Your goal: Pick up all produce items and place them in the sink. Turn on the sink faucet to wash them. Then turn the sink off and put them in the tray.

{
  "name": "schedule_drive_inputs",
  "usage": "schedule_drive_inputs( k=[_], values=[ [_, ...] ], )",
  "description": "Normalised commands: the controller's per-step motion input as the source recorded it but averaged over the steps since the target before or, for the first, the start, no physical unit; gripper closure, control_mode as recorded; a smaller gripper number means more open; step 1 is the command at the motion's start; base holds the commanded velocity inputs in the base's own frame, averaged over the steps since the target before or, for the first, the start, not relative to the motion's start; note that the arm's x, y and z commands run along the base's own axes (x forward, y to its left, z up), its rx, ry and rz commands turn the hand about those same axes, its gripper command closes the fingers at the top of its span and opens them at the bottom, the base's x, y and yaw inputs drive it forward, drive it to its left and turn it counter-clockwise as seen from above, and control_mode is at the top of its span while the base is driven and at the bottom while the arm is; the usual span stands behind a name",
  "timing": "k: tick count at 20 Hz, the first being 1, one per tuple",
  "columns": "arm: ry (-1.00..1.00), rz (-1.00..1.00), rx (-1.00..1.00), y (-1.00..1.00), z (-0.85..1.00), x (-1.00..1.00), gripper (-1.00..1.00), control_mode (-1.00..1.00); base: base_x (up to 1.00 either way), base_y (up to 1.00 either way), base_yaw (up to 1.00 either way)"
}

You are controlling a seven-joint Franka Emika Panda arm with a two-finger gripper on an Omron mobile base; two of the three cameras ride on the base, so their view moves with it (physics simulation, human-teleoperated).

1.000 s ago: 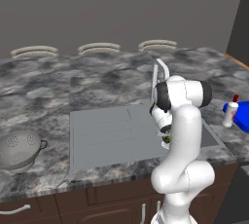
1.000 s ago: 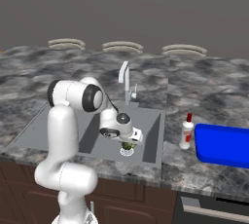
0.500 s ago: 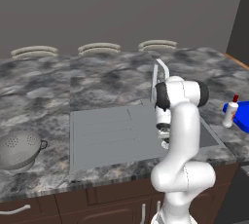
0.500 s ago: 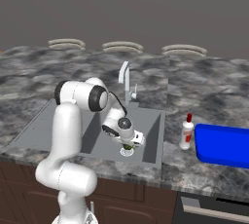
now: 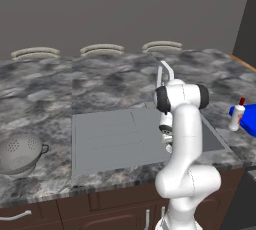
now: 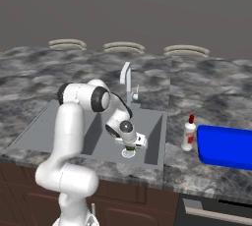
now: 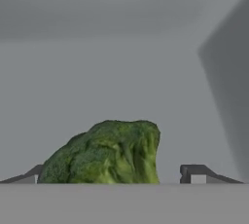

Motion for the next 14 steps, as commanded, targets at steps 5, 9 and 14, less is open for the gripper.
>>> schedule_drive_inputs(
  k=[5, 9, 14],
  values=[
    [0.0, 0.0, 0.0, 0.0, 0.28, -0.09, 1.0, -1.0, 0.0, 0.0, 0.0],
    [0.0, -0.01, 0.01, -0.05, 1.0, -0.37, 1.0, -1.0, 0.0, 0.0, 0.0],
    [0.0, -0.03, 0.04, -0.23, 1.0, -0.32, 1.0, -1.0, 0.0, 0.0, 0.0]
  ],
)
